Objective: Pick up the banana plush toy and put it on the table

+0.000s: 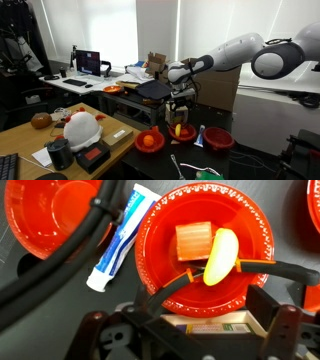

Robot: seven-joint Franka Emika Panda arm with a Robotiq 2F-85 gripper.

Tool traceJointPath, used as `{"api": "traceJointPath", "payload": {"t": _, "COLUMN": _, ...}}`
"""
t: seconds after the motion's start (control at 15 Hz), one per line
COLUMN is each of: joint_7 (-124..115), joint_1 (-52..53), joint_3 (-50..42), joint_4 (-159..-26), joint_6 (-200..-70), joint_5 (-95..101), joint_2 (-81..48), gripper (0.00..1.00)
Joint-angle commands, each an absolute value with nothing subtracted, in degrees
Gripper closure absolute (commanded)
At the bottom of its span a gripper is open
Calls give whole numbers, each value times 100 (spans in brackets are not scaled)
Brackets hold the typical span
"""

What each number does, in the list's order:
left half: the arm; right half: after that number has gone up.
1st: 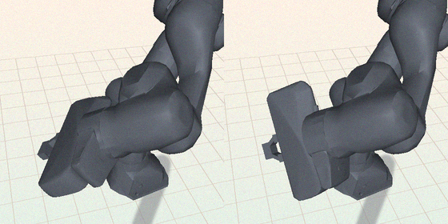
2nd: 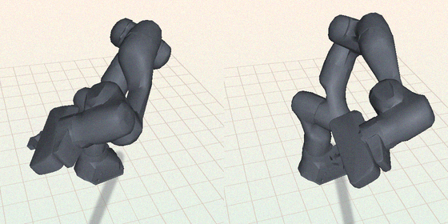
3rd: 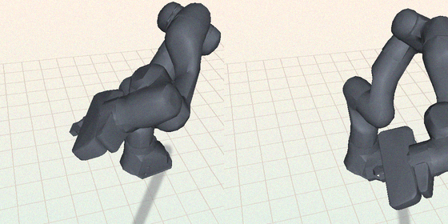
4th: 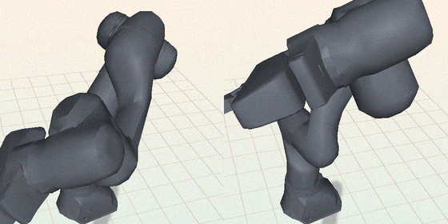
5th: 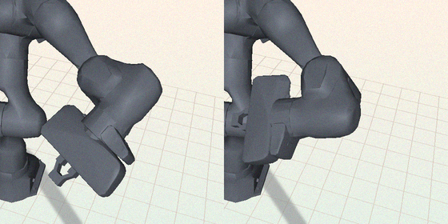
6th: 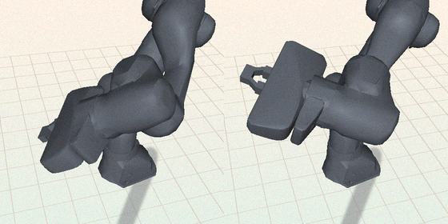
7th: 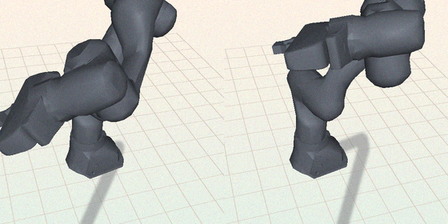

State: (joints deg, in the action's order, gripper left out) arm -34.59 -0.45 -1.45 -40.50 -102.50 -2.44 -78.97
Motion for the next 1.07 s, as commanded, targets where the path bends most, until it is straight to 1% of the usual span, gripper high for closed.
{"api": "traceJointPath", "payload": {"t": 0.0, "joint_7": -3281, "joint_1": -68, "joint_3": -142, "joint_4": -4359, "joint_6": -10288, "joint_5": -218, "joint_2": -7768, "gripper": 0}}
{"api": "traceJointPath", "payload": {"t": 0.47, "joint_7": -3192, "joint_1": -28, "joint_3": -43, "joint_4": -4576, "joint_6": -10390, "joint_5": -273, "joint_2": -7765, "gripper": 0}}
{"api": "traceJointPath", "payload": {"t": 1.0, "joint_7": -3373, "joint_1": -61, "joint_3": 21, "joint_4": -4522, "joint_6": -10426, "joint_5": -384, "joint_2": -7938, "gripper": 0}}
